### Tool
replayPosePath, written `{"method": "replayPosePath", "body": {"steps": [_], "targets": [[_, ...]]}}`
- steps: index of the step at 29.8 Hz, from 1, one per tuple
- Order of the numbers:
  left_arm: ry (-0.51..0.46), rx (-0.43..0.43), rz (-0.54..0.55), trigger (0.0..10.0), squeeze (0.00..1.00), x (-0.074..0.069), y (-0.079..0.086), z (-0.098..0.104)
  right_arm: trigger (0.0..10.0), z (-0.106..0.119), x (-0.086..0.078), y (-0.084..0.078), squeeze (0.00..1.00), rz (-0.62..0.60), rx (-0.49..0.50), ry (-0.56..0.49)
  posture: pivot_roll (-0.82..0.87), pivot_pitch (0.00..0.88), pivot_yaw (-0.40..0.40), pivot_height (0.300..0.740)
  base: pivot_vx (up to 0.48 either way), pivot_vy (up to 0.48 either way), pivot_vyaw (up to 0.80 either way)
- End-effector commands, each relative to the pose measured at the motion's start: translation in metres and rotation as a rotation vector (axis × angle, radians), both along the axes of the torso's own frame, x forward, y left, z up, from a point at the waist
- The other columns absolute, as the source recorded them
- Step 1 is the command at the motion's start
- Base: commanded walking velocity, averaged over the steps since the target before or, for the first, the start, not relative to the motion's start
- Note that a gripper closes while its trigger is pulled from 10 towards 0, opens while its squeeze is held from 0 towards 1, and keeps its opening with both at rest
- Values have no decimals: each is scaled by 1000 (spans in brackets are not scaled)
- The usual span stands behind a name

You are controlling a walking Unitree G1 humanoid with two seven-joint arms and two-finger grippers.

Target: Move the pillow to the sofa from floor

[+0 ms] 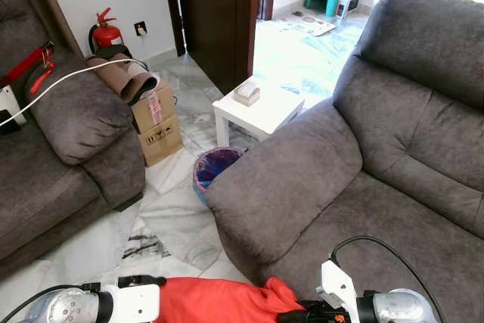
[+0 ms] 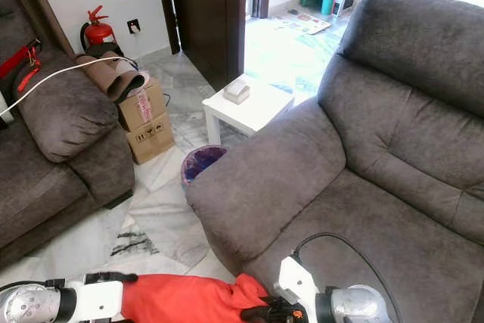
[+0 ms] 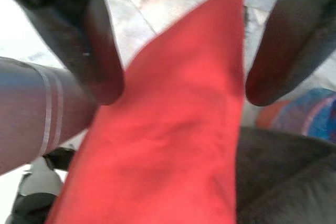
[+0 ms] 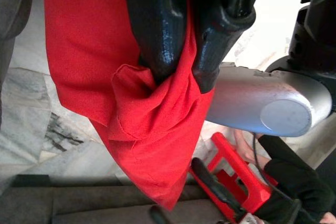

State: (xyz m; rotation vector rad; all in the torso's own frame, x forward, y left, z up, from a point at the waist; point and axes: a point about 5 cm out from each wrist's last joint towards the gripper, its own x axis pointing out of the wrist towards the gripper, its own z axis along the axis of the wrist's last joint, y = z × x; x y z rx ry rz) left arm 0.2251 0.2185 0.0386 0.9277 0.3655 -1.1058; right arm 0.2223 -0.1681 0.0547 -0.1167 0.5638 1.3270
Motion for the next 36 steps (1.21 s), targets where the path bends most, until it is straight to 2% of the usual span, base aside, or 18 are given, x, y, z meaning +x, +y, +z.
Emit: {"method": "replayPosePath", "body": {"steps": [1,5,12,14,15,22,25,31,33,36], "targets": [[-16,18,-12,10000,1000,1,0,-1,10000,18,3,8,0,49,80,-67,38,85,13,740,0,0,0],[-39,11,0,10000,1000,6,0,1,10000,22,3,11,0,54,106,-69,37,82,12,740,0,0,0],[39,-55,-6,10000,1000,0,-6,-8,10000,29,3,11,0,64,98,-84,28,79,7,740,0,0,0],[68,-61,-20,10000,635,-3,-8,-10,10000,29,4,10,0,64,97,-85,28,80,5,740,0,0,0],[101,-67,-28,10000,0,-6,-9,-13,10000,31,4,10,0,67,97,-86,28,82,3,740,0,0,0],[164,-60,-20,10000,0,-12,-5,-20,10000,33,4,11,0,67,102,-91,27,84,1,740,0,0,0],[265,-123,3,10000,0,-17,-7,-19,10000,33,5,11,0,66,106,-90,29,83,-2,740,0,0,0],[421,-145,-6,10000,0,-28,-7,-22,10000,34,6,11,0,62,104,-93,28,81,-3,740,0,0,0],[438,-121,-12,10000,0,-29,-5,-21,10000,34,7,11,0,60,103,-95,30,82,-4,740,0,0,0],[380,-77,10,10000,0,-24,-1,-22,10000,35,7,11,0,61,103,-96,31,82,-4,740,0,0,0]]}}
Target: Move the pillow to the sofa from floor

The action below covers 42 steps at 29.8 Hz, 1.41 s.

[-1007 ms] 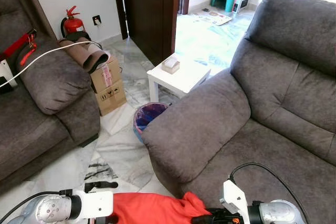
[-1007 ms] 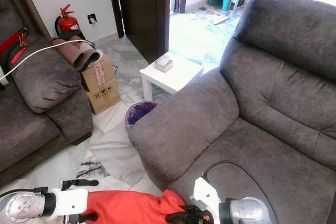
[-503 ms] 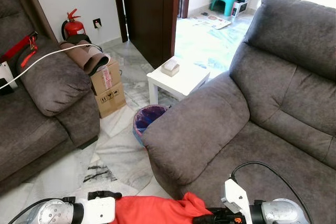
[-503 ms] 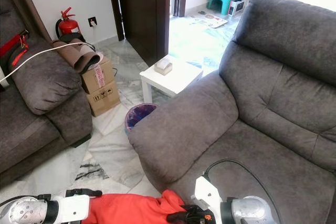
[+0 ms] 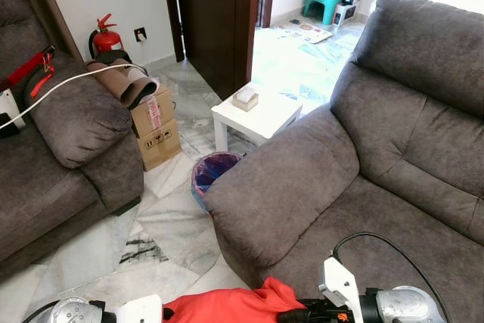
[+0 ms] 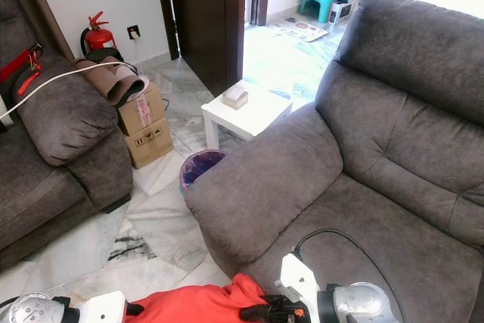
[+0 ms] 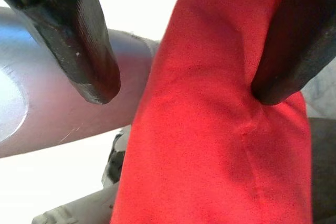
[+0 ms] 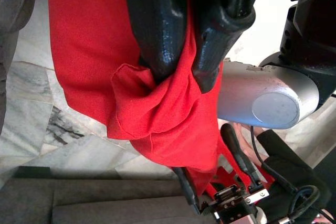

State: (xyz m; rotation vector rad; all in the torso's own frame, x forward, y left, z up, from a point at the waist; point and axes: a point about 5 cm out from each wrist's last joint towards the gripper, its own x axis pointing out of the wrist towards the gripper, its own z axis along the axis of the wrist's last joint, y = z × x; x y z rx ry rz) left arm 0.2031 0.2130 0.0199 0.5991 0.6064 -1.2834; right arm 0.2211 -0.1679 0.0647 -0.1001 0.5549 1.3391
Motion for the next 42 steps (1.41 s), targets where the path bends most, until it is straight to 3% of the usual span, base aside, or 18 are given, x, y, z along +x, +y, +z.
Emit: {"method": "replayPosePath", "body": {"steps": [1,5,13,18,19,20,21,22,27,42], "targets": [[-19,59,-13,10000,0,-1,5,-3,10000,25,8,11,0,53,85,-101,31,82,-4,740,0,0,0],[-121,121,8,10000,0,8,7,-4,10000,26,9,12,0,54,88,-106,27,83,-4,740,0,0,0],[-143,154,-14,10000,0,7,6,-12,10000,27,10,12,0,57,88,-112,23,86,-9,740,0,0,0],[-189,113,36,10000,0,10,-2,-16,10000,29,11,12,0,57,91,-115,19,88,-13,740,0,0,0],[-202,114,37,9098,0,11,-3,-16,10000,29,11,12,0,56,93,-114,18,88,-14,740,0,0,0],[-213,108,38,4196,0,12,-4,-15,10000,29,10,12,0,54,93,-113,18,89,-14,740,0,0,0],[-213,108,38,4196,0,12,-4,-15,10000,29,10,12,0,54,93,-113,18,89,-14,740,0,0,0],[-222,106,29,0,0,14,-5,-14,10000,29,10,11,0,53,92,-111,19,90,-16,740,0,0,0],[-218,150,-44,0,0,12,-3,-16,10000,24,10,10,0,40,61,-107,18,91,-15,740,0,0,0],[-212,226,-132,0,0,11,2,-16,10000,23,10,10,0,33,63,-105,14,91,-9,740,0,0,0]]}}
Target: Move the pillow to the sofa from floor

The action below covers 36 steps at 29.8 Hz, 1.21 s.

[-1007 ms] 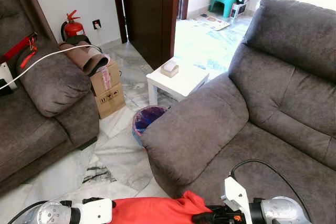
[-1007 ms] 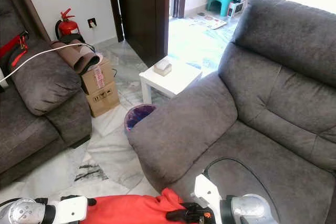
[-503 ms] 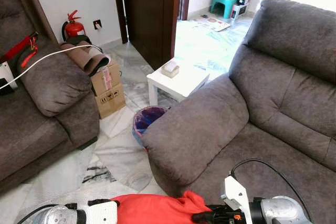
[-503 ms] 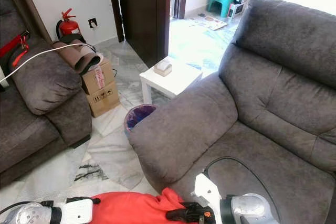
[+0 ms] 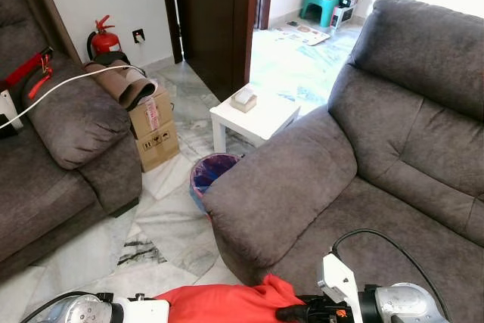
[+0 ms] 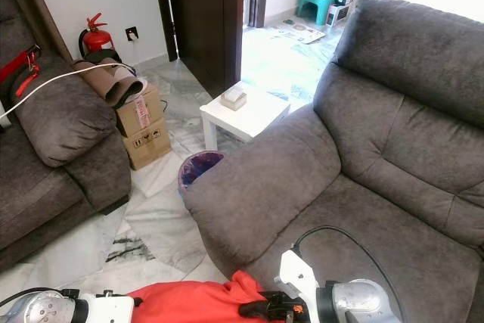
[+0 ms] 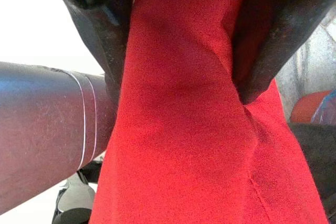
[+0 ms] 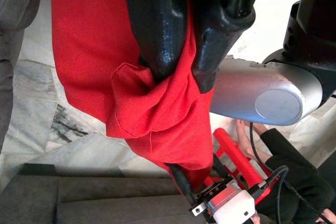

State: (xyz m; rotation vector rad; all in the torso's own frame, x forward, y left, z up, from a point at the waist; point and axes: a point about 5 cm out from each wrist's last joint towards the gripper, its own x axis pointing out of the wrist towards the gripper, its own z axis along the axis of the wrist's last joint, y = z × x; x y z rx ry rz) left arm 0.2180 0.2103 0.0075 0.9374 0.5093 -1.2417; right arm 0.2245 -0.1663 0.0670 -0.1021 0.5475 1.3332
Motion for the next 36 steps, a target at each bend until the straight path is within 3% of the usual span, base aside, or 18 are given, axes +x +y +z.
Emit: {"method": "replayPosePath", "body": {"steps": [1,10,21,27,29,31,33,34,35,36], "targets": [[19,40,-18,0,0,-4,5,-4,10000,21,7,8,0,38,61,-99,13,90,-7,740,0,0,0],[-29,92,2,0,0,3,8,-5,10000,17,5,11,0,32,61,-98,9,79,-1,740,0,0,0],[-106,41,43,0,0,13,-4,-1,10000,15,5,16,0,38,73,-97,11,62,7,740,0,0,0],[-145,-36,98,0,0,19,-12,6,10000,12,4,17,0,26,69,-96,12,62,11,740,0,0,0],[-184,-131,179,0,0,27,-21,15,10000,10,8,16,0,-37,77,-113,16,64,11,740,0,0,0],[-197,-157,204,0,0,30,-23,18,10000,9,10,16,0,-58,79,-120,14,65,11,740,0,0,0],[-374,-262,387,0,0,53,-28,37,10000,6,19,12,0,-181,95,-147,17,69,10,740,0,0,0],[-437,-387,543,1333,0,66,-31,51,10000,1,26,8,0,-288,100,-153,22,74,6,740,0,0,0],[-437,-387,543,1333,0,66,-31,51,10000,1,26,8,0,-288,100,-153,22,74,6,740,0,0,0],[-484,-500,646,10000,0,73,-36,64,10000,-9,31,3,0,-415,85,-152,23,76,5,740,0,0,0]]}}
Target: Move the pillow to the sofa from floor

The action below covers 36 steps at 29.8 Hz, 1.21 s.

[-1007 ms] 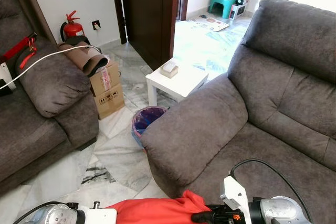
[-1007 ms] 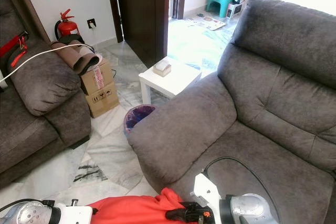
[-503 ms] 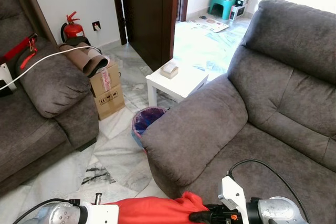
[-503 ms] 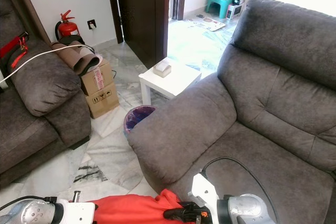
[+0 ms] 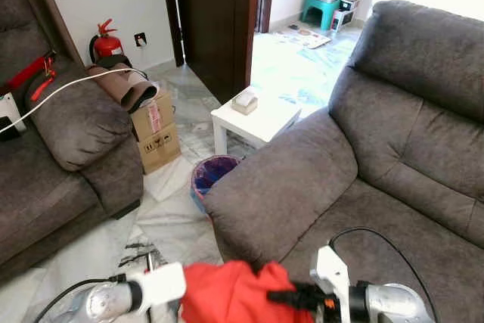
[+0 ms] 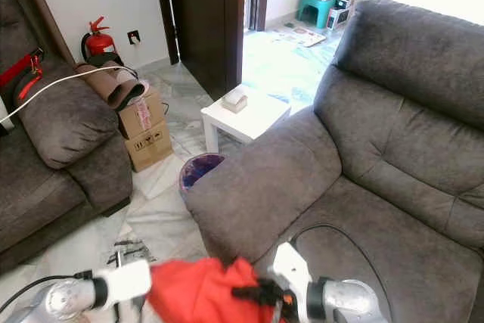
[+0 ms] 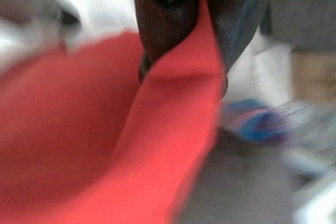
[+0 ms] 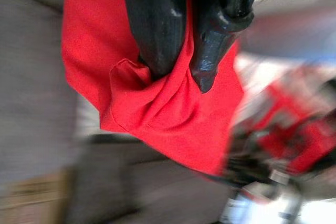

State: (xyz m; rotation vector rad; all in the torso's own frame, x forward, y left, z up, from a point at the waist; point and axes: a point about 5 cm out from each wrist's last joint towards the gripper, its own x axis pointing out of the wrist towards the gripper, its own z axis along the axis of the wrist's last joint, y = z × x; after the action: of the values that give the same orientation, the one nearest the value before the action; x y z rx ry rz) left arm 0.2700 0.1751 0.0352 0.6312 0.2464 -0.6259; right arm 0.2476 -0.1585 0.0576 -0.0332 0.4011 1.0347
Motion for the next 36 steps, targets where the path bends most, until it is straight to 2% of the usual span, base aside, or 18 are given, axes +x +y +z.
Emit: {"method": "replayPosePath", "body": {"steps": [1,2,4,7,11,13,19,26,36], "targets": [[-186,-156,125,10000,0,23,-3,40,10000,-2,9,-6,0,-138,12,-38,23,77,4,740,0,0,0],[-197,-210,156,10000,0,24,-6,43,10000,-5,10,-8,0,-185,4,-49,23,79,3,740,0,0,0],[-211,-350,233,10000,0,25,-16,50,10000,-14,14,-14,0,-369,22,-39,21,85,3,740,0,0,0],[-217,-438,282,10000,0,21,-27,53,10000,-17,15,-17,0,-495,81,-40,19,91,8,740,0,0,0],[-214,-521,324,10000,0,15,-36,55,10000,-12,16,-16,0,-581,153,-84,19,94,10,740,0,0,0],[-223,-540,340,10000,0,12,-37,57,10000,-9,18,-15,0,-623,195,-97,18,99,10,740,0,0,0],[-227,-528,353,10000,0,11,-34,60,10000,-8,20,-11,0,-630,198,-117,23,101,10,740,0,0,0],[-246,-531,348,10000,0,12,-30,66,10000,-2,27,-16,0,-674,210,-143,22,102,9,740,0,0,0],[-240,-519,319,10000,0,9,-35,65,10000,-3,28,-13,0,-670,216,-136,23,102,11,740,0,0,-771]]}}
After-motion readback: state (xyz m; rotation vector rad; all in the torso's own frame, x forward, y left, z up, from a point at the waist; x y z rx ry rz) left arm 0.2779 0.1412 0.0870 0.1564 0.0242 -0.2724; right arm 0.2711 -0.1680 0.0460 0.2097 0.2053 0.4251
